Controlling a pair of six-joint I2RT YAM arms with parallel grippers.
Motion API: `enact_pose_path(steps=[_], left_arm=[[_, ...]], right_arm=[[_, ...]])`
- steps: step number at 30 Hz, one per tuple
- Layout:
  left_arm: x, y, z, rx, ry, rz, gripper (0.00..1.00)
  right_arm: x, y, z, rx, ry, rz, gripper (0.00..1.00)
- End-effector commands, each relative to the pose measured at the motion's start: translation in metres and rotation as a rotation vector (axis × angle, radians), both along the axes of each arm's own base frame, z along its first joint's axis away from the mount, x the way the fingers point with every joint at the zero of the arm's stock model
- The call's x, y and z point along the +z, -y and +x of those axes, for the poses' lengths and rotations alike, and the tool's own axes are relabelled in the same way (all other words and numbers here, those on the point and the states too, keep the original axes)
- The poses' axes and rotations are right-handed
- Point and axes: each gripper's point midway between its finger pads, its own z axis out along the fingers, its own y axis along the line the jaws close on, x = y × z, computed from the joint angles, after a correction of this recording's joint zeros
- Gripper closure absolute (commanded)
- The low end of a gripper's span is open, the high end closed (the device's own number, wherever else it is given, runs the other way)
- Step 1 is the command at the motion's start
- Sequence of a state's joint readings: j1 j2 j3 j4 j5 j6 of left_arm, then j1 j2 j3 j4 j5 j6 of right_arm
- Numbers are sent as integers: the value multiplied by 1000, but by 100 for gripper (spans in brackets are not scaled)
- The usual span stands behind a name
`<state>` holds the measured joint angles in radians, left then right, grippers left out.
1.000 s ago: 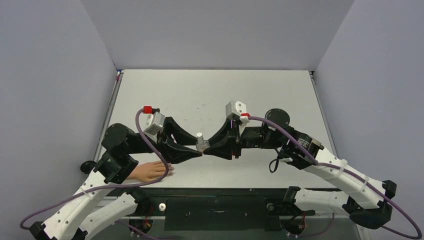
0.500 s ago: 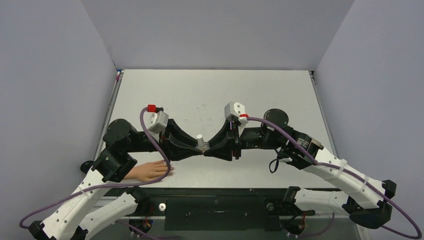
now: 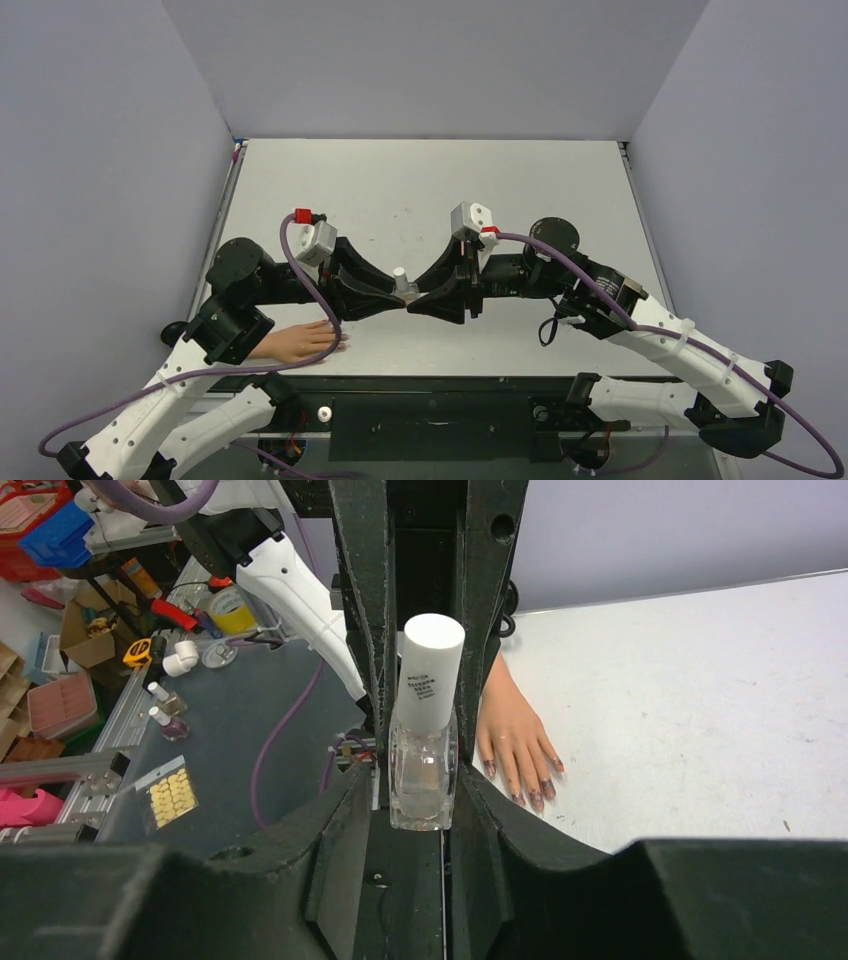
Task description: Paint the nails
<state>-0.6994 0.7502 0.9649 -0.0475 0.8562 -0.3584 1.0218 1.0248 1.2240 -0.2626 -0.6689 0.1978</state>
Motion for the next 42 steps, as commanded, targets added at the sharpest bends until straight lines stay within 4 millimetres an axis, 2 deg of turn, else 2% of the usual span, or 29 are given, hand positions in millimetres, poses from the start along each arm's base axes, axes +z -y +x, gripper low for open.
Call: enact_pose_path(steps=[1, 6, 14, 15, 18, 21, 25, 33, 38, 42], left_arm=[[12, -1, -1, 9, 32, -35, 100], [13, -3, -1, 20, 28, -39, 100], [20, -2, 2, 34, 50, -71, 100], [21, -3, 2, 38, 51, -76, 100], [22, -3, 3, 45, 51, -88, 100], [25, -3, 3, 49, 54, -102, 100], [24, -2, 5, 53, 48, -111, 100], [27, -3, 4, 55, 44, -135, 100], [31, -3, 3, 50, 34, -165, 100], [30, -3, 4, 58, 28, -176, 100]], right_arm=[[37, 3, -5, 10, 59, 121, 67], [38, 2, -6, 14, 57, 125, 68], [28, -4, -4, 16, 41, 96, 85], [26, -5, -4, 14, 40, 92, 85], [23, -7, -2, 8, 32, 82, 73], [21, -8, -1, 6, 31, 76, 67], [22, -7, -1, 4, 36, 83, 66], [20, -8, -1, 6, 40, 86, 72], [22, -8, -2, 13, 42, 97, 82], [21, -7, -3, 12, 48, 95, 98]])
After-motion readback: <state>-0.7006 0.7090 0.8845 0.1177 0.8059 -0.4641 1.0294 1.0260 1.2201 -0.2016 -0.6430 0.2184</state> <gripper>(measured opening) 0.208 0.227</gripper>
